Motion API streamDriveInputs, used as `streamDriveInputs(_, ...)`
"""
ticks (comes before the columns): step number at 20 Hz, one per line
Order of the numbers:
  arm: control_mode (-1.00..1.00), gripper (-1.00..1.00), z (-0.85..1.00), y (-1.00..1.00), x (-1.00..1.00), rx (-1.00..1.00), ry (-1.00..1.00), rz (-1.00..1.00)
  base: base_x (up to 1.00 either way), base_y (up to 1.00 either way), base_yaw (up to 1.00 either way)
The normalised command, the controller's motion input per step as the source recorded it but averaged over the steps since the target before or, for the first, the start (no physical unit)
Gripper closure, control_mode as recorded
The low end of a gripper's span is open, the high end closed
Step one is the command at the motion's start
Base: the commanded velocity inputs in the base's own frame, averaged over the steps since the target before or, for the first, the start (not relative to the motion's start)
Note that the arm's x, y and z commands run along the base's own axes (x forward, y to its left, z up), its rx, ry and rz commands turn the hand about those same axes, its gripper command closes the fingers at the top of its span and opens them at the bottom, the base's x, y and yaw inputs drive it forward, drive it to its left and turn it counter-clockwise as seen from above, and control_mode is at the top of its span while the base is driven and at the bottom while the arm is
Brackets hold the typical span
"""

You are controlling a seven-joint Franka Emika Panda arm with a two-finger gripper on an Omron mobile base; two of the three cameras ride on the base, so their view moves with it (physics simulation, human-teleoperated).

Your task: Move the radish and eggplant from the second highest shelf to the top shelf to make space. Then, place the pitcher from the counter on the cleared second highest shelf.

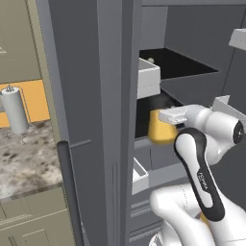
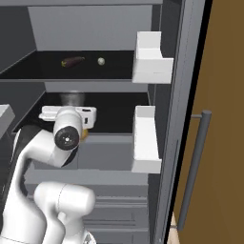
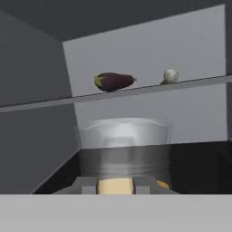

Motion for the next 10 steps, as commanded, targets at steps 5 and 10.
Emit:
streamDriveInputs(5,-1.0,1.0,-0.16,0.01,0.29,0.03,-0.06,0.0,0.0,0.0,0.0)
streamDriveInputs(10,-1.0,1.0,-0.08,0.05,0.34,0.0,-0.01,0.0,0.0,0.0,0.0)
